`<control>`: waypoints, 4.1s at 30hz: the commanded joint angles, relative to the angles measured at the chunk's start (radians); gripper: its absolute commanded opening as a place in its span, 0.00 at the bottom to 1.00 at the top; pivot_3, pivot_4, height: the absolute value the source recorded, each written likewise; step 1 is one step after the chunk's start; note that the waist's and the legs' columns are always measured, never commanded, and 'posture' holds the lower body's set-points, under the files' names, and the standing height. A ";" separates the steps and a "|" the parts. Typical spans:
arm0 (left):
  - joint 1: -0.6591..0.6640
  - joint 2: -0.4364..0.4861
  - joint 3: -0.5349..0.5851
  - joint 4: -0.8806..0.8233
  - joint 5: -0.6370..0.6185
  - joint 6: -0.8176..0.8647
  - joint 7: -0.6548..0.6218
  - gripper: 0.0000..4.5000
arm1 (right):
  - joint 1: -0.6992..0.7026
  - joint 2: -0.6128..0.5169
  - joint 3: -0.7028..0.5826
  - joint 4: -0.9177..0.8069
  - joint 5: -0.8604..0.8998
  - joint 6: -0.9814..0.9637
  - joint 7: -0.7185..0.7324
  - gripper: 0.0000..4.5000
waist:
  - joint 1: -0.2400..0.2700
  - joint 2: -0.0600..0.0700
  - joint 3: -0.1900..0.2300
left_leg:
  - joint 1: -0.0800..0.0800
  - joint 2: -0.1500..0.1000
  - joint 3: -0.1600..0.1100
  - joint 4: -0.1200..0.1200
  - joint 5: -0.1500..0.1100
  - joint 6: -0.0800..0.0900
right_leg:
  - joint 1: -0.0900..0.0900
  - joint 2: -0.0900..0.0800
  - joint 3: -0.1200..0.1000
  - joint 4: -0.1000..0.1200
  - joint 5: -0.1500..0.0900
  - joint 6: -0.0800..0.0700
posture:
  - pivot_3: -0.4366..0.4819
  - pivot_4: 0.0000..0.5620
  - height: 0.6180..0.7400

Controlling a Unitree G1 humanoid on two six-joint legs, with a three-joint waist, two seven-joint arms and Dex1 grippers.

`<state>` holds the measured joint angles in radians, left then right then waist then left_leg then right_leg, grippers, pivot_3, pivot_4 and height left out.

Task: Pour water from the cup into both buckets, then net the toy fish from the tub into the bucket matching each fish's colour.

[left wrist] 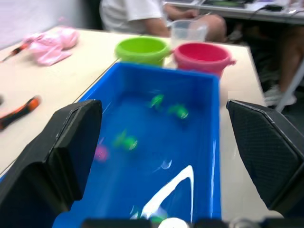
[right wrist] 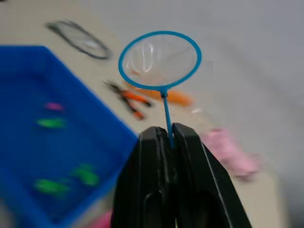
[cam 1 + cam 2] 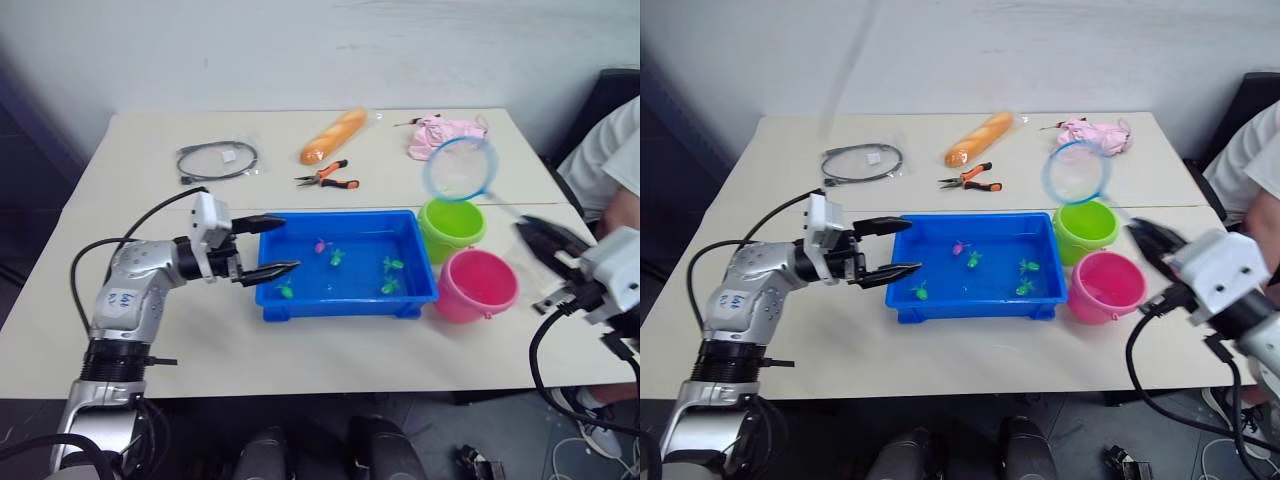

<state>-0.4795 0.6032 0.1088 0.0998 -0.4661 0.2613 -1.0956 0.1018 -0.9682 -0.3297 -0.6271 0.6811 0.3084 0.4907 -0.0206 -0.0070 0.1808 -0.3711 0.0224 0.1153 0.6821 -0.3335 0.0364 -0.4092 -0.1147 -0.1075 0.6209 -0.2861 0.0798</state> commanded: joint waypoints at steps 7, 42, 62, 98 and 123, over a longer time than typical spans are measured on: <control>0.111 0.062 0.090 -0.101 -0.004 -0.003 0.068 1.00 | -0.426 0.104 0.350 0.042 0.178 0.584 -0.154 0.00 | 0.025 0.000 0.000 | -0.002 -0.002 0.000 0.000 -0.001 0.001 | -0.001 -0.004 0.000 -0.001 0.000 0.001 | 0.48 0.27 1.00; 0.129 0.028 0.059 -0.149 0.001 -0.007 0.122 1.00 | -0.753 0.372 0.557 0.306 -0.219 0.837 -0.122 0.00 | 0.013 0.000 0.000 | -0.006 -0.002 0.002 -0.001 -0.002 0.000 | -0.005 -0.002 -0.001 0.001 0.001 0.002 | 0.48 0.27 1.00; -0.021 -0.061 -0.051 -0.146 -0.030 0.015 0.064 1.00 | -0.093 0.228 0.042 -0.098 -0.141 0.388 0.183 0.00 | 0.035 0.000 0.000 | -0.007 -0.002 0.002 -0.001 -0.003 0.002 | -0.003 0.000 -0.002 -0.005 0.003 0.006 | 0.48 0.27 1.00; -0.192 -0.263 -0.206 -0.028 -0.020 0.013 -0.067 1.00 | 0.503 0.544 -0.410 0.160 -0.788 -0.561 -0.015 0.00 | 0.042 0.001 -0.001 | -0.003 -0.003 0.005 -0.001 -0.004 0.003 | 0.000 0.001 0.003 -0.010 0.004 0.007 | 0.48 0.27 1.00; -0.179 -0.268 -0.203 -0.042 -0.027 0.007 -0.026 1.00 | 0.543 0.439 -0.356 0.233 -1.634 -0.773 -0.636 0.00 | 0.042 0.001 -0.001 | -0.003 -0.003 0.004 -0.001 -0.002 -0.001 | 0.000 0.002 0.003 -0.008 0.002 0.007 | 0.48 0.27 1.00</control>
<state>-0.6584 0.3347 -0.1148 0.0902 -0.4841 0.2820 -1.1237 0.6385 -0.5389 -0.6596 -0.3835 -0.9505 -0.4927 -0.1190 0.0209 -0.0060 0.1799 -0.3738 0.0196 0.1198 0.6810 -0.3351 0.0358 -0.4096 -0.1122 -0.1040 0.6126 -0.2837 0.0867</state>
